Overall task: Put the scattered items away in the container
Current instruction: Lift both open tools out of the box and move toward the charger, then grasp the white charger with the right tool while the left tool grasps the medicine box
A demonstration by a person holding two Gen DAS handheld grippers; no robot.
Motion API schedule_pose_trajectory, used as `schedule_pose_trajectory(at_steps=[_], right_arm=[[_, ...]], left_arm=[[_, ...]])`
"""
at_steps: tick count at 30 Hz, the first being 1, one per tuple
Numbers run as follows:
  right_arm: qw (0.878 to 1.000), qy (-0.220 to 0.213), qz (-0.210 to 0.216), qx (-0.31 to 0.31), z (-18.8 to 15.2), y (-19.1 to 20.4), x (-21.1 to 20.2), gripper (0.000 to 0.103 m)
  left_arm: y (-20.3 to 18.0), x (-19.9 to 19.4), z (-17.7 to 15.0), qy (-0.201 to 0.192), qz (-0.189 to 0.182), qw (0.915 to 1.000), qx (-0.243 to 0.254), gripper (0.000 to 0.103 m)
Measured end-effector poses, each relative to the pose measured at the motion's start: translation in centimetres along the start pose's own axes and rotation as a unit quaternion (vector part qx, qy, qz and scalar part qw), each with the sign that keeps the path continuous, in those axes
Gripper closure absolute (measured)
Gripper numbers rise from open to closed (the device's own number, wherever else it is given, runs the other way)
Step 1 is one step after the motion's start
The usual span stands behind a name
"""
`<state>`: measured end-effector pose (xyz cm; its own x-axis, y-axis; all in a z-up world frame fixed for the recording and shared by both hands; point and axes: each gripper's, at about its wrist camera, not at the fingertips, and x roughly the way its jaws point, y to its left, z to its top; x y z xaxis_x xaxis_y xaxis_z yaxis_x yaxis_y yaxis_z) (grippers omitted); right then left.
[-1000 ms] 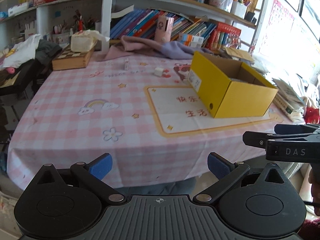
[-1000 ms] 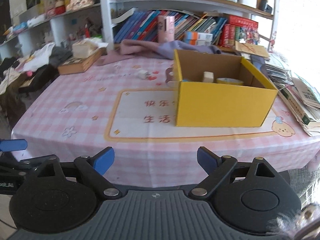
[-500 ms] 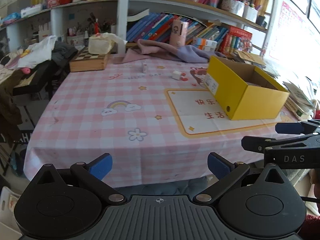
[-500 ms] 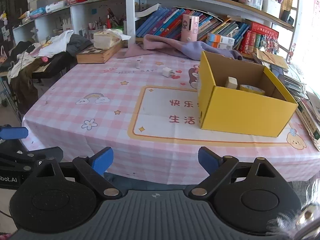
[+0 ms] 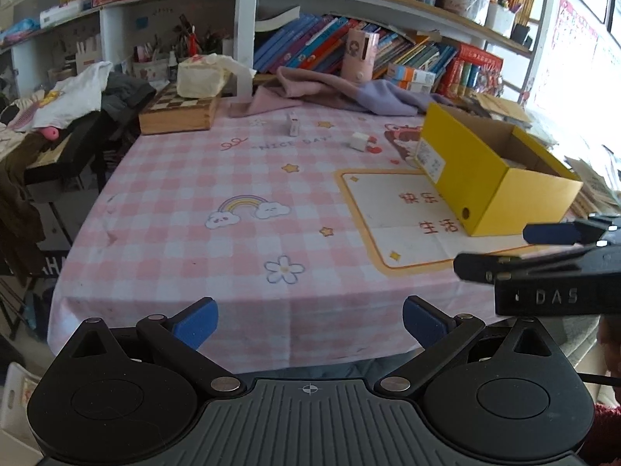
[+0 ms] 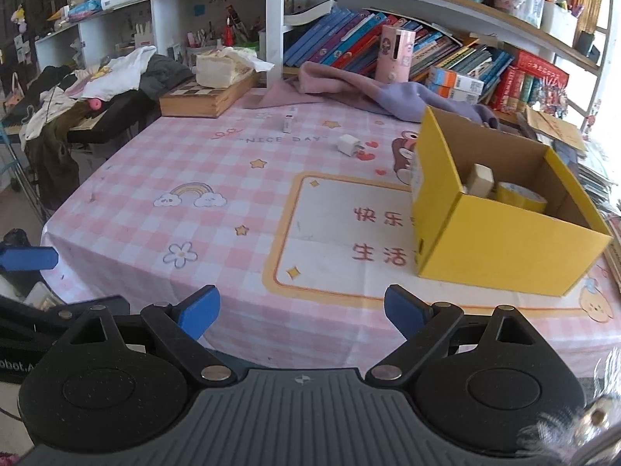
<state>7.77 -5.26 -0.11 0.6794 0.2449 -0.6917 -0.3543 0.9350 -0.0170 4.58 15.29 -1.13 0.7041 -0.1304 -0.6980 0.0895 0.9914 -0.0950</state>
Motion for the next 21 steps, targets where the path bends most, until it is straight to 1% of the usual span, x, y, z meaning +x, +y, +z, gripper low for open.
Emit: schedule_pose_trajectory(at_steps=[5,8,10,12,16,18,21], right_arm=[[1.0,-0.003,0.006,0.0,1.6,-0.2,2.2,0.015],[1.0,0.007,0.01,0.002,2.4,-0.5,3.8,0.023],[1.0,0.011,0.012,0.001,3.2,-0.7,4.9,0.026],[1.0,0.013,0.014,0.0,3.9,-1.0,5.9,0.033],[1.0,0.018,0.015,-0.001,5.4,-1.8,7.9,0.035],[1.0,0.019,0.015,0.0,6.2,-2.4,8.9,0.041],[1.0,0.015,0.014,0.01,7.5,-3.4,10.3,0.043]], left_arm=[[0.9,1.7,1.4,-0.004,0.003,1.0,-0.003,0.001],[1.4,3.0,2.4,0.0,0.003,1.0,-0.003,0.001],[1.7,4.0,3.2,0.003,0.003,1.0,-0.003,0.001],[1.9,5.0,4.1,0.007,0.005,1.0,-0.006,0.001],[2.1,6.9,6.0,0.008,0.002,0.9999,-0.007,0.001],[2.2,7.8,7.0,0.008,0.001,1.0,-0.005,0.001],[2.1,9.5,8.5,0.013,0.005,0.9999,-0.003,0.001]])
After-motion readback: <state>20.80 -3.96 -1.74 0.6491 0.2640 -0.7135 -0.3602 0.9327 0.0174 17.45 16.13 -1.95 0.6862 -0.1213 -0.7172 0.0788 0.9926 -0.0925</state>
